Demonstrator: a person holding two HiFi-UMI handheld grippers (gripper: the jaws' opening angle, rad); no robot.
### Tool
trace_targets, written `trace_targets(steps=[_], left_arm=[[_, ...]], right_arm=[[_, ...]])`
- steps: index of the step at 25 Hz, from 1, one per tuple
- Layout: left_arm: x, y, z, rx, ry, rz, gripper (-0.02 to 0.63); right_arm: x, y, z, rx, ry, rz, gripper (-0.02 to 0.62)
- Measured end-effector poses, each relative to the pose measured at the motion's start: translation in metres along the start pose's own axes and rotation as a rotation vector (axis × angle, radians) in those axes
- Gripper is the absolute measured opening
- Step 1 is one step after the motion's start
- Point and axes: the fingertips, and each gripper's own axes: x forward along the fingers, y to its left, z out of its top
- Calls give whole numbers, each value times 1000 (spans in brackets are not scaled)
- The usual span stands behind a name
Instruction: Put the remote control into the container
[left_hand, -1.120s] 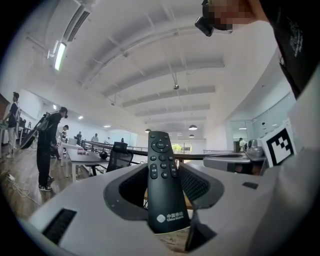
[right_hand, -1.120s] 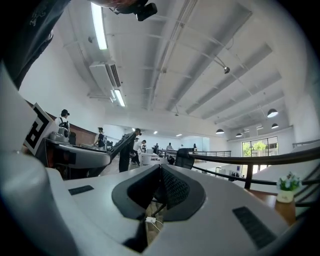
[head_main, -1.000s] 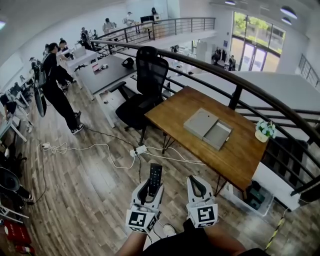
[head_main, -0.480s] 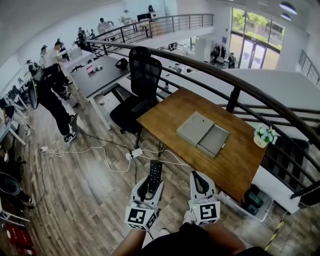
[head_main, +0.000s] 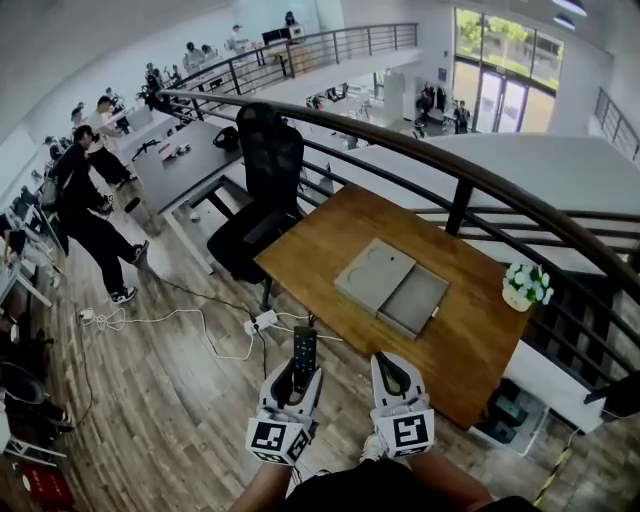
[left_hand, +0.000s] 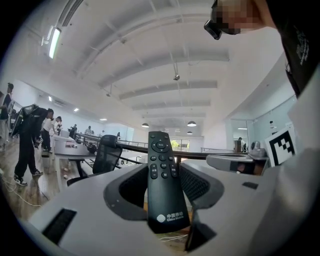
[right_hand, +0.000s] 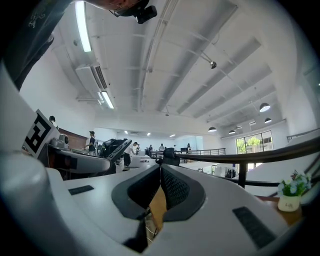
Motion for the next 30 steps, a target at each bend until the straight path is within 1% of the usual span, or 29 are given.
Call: trace_targets(steps=[5,10,14,20,25,27,30], left_arm=[[26,-2,2,6,7,20,201],[46,-2,3,20,18,19,201],[66,4,2,11,22,2,202],[105,14,3,0,19,-52,202],[132,35,12,-14,5,-88,202],[139,48,15,-25,3,-97,202],[147,65,17,-36,4,-110,202]], right_arm=[[7,-31,-5,26,2,-13,29],[13,-58,-9,24,18,-56,29],[27,-72,-14,30,30,-74,29],[51,-92,-14,17,39,-121,29],[75,-95,-3,-11,15,-167,29],[89,-89,-4,-10,15,-164,29],[110,-76,-6,-16,21,-135,29]])
